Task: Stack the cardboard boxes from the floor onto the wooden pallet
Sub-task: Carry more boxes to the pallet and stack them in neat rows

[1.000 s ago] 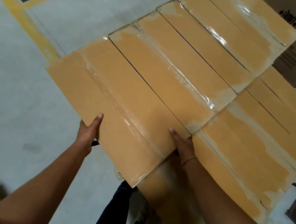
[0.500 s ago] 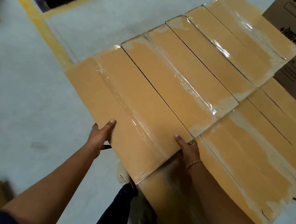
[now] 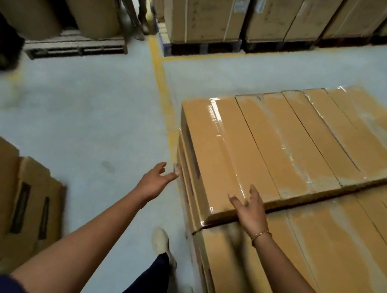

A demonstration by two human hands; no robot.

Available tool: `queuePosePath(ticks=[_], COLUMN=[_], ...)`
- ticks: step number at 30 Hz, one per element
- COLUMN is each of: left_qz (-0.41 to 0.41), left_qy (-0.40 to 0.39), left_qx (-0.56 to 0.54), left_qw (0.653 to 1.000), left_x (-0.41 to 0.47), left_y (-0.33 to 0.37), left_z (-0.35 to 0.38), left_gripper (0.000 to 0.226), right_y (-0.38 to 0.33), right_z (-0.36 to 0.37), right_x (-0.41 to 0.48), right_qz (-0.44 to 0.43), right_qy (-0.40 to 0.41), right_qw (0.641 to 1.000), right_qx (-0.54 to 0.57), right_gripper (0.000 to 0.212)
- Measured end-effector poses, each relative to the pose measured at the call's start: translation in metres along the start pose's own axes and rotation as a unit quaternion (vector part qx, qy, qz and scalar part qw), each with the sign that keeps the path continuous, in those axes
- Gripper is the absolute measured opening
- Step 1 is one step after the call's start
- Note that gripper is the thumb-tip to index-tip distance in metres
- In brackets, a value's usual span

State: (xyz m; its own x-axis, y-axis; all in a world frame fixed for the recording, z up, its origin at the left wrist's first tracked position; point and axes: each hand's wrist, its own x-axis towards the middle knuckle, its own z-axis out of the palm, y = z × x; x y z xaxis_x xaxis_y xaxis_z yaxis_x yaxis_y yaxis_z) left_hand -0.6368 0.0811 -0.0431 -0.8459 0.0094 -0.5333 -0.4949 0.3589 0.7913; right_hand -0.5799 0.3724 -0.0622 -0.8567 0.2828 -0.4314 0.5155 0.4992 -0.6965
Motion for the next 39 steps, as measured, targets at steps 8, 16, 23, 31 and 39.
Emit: queuePosePath(ticks=[8,16,23,31,39], left_qz=[-0.02,-0.055,-0.097,-0.13,-0.139], left_qy=[0.132,0.26,0.329,0.377,0.411], left_qx=[-0.012,-0.119,-0.13,-0.144,-0.106], left_qw=[0.991,0.957,0.93,0.906,0.895], left_x=[-0.12,-0.242,-0.338,-0.382,-0.351], left_y=[-0.079,-0.189,-0.285,-0.364,-0.4], left_z=[-0.136,-0.261,-0.375,-0.466,-0.552], left_gripper=[0.083,0.085,0.065,0.057,0.058], right_y=[-0.114,-0.201,-0.259,-0.29,-0.339], right_z=[0.099,0.261,0.405,0.507,0.592], right_x=[-0.068,-0.163,-0.262,-0.316,-0.308], right_qz=[-0.164,-0.244,-0.236,-0.215,-0.197], right_qy=[-0.163,-0.304,-0.386,-0.418,-0.412], right_qw=[0.968,0.911,0.885,0.875,0.882], right_qx=[-0.097,-0.132,-0.112,-0.117,-0.115], right_gripper=[0.09,0.083,0.075,0.074,0.078])
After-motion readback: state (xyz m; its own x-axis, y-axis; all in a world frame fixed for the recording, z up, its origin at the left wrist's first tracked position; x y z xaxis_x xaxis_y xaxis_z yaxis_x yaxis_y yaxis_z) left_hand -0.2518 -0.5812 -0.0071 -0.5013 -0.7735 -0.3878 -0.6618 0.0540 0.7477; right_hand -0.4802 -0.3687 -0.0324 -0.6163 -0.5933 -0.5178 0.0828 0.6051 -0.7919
